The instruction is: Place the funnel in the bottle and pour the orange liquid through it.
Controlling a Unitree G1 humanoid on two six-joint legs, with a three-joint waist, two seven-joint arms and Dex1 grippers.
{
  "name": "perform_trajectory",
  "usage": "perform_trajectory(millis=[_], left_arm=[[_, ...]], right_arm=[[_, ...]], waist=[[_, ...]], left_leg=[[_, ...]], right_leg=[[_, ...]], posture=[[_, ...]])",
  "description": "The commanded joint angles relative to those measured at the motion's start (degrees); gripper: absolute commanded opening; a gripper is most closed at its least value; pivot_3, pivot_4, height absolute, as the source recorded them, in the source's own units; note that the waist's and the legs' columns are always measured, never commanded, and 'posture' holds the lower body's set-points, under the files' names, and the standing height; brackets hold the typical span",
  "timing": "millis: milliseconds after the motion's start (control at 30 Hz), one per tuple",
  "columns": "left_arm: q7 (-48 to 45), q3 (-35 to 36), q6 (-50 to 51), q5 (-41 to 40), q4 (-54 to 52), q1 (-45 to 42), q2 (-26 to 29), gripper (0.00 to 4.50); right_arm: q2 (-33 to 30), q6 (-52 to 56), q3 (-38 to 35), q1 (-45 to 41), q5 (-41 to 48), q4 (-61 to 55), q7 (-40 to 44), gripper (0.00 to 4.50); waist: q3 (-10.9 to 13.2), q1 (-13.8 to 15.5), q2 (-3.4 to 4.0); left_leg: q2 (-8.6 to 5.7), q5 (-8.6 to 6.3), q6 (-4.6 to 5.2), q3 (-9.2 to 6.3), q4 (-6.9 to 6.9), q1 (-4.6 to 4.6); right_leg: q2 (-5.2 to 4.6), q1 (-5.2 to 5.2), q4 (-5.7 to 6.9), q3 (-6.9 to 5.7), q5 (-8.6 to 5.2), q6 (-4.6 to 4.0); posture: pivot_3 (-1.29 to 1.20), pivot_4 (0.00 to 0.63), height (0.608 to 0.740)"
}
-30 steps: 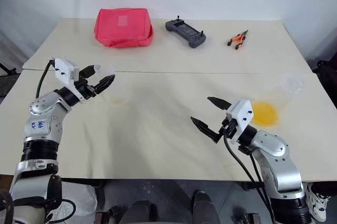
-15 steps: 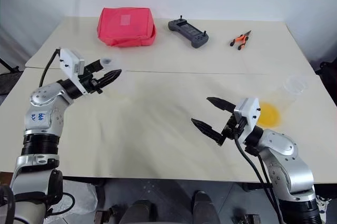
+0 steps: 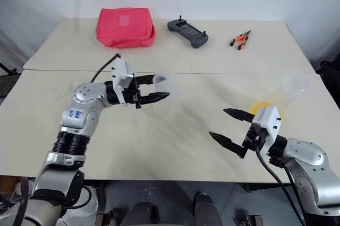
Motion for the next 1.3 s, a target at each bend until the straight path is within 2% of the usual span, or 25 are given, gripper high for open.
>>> perform_trajectory(millis=[33,400,467,633,900,1167,1300], left_arm=[[-2.22,-1.4,-3.48,0.12,0.5,-1.87,-2.41,2.34],[-3.0,-4.48,-6.25,3.37,8.14,-2.7,-7.52,2.34],[-3.24,-4.83,-6.31,3.88,8.35,-2.17,-7.49,3.07],[-3.47,-4.71,-5.75,4.15,7.42,-1.64,-7.09,4.48],[-3.18,-3.13,-1.29,2.83,3.91,-0.9,-4.41,4.48],[0.91,4.78,3.93,-0.28,1.32,-1.19,1.08,4.48],[1.85,8.37,6.44,-1.73,-3.71,2.19,5.34,4.48]], right_arm=[[-0.2,-1.49,-2.25,0.22,0.29,-2.13,-0.58,4.5],[0.69,-1.22,-1.83,2.18,0.53,-5.32,-3.6,4.5],[0.74,-1.17,-1.82,2.36,0.65,-5.66,-4.02,4.5],[0.55,-0.97,-1.95,2.67,0.92,-6.18,-4.52,4.5],[-0.17,-0.38,-1.96,2.22,1.62,-6.18,-3.98,4.5],[-3.44,1.79,-1.68,2.65,3.5,-6.18,1.15,4.5],[-4.34,2.12,-1.15,0.04,4.34,-4.99,3.18,4.5]], waist=[[0.0,0.03,-0.01],[0.02,0.12,-0.03],[0.02,0.12,-0.03],[0.02,0.15,-0.03],[0.02,0.21,-0.03],[0.02,0.09,-0.03],[0.03,-0.09,-0.03]], left_leg=[[0.0,0.0,0.0,0.0,0.04,-0.01],[0.0,-0.06,0.11,-0.03,0.29,-0.06],[0.0,-0.07,0.12,-0.03,0.32,-0.08],[0.0,-0.08,0.14,-0.04,0.34,-0.09],[0.0,-0.09,0.17,-0.05,0.37,-0.09],[0.0,-0.11,0.2,-0.07,0.39,-0.08],[0.0,-0.12,0.21,-0.08,0.39,-0.08]], right_leg=[[0.0,0.0,0.0,0.0,0.0,0.01],[0.01,0.05,0.01,0.01,0.03,0.06],[0.01,0.05,0.0,0.01,0.03,0.06],[0.01,0.05,0.02,0.01,0.04,0.07],[0.01,0.07,0.03,0.01,0.04,0.07],[0.01,0.08,0.08,0.01,0.04,0.07],[0.0,0.08,0.09,0.0,0.04,0.07]], posture=[[0.0,0.15,0.74],[0.0,0.15,0.74],[0.0,0.15,0.74],[0.0,0.15,0.74],[0.0,0.15,0.74],[0.0,0.15,0.74],[0.0,0.15,0.74]])
